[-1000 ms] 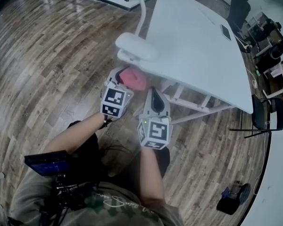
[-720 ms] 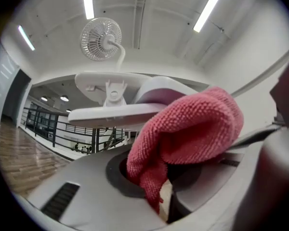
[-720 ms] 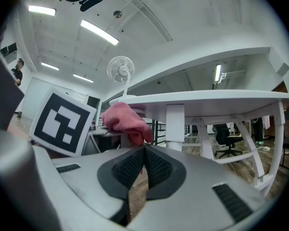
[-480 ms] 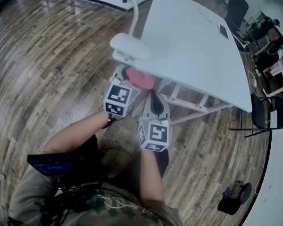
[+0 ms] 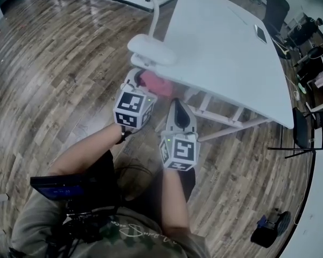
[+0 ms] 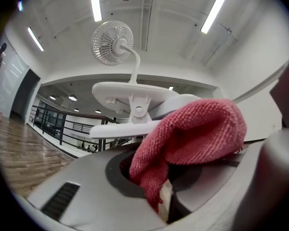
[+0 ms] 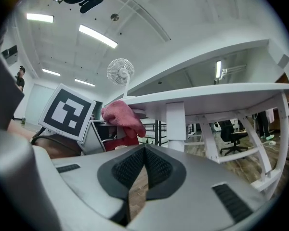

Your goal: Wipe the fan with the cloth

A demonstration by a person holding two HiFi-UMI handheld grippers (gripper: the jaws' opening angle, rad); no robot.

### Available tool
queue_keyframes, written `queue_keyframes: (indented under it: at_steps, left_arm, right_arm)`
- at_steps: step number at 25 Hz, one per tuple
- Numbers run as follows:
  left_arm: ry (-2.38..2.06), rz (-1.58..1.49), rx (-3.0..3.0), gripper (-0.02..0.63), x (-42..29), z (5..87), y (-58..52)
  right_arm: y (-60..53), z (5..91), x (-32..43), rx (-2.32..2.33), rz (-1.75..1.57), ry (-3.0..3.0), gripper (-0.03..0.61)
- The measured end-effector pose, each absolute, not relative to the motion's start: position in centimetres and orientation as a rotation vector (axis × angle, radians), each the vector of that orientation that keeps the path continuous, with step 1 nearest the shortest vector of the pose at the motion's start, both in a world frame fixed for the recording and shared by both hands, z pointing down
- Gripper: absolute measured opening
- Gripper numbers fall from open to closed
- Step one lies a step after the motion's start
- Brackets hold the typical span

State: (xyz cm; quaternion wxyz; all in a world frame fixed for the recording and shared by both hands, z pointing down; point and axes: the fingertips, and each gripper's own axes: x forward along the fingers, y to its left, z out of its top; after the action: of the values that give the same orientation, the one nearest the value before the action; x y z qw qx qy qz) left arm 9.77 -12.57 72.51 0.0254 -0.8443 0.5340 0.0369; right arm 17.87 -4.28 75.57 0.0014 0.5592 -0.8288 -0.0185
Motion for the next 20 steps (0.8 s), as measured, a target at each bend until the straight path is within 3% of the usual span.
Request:
queue_keyframes:
  at_steps: [20]
  left_arm:
    - [1.995, 0.187, -2.447, 0.084, 0.8, 74.0, -14.1]
  right_arm:
    - [-4.4, 77.5, 18.0, 1.723, 0.035, -2.669, -0.003]
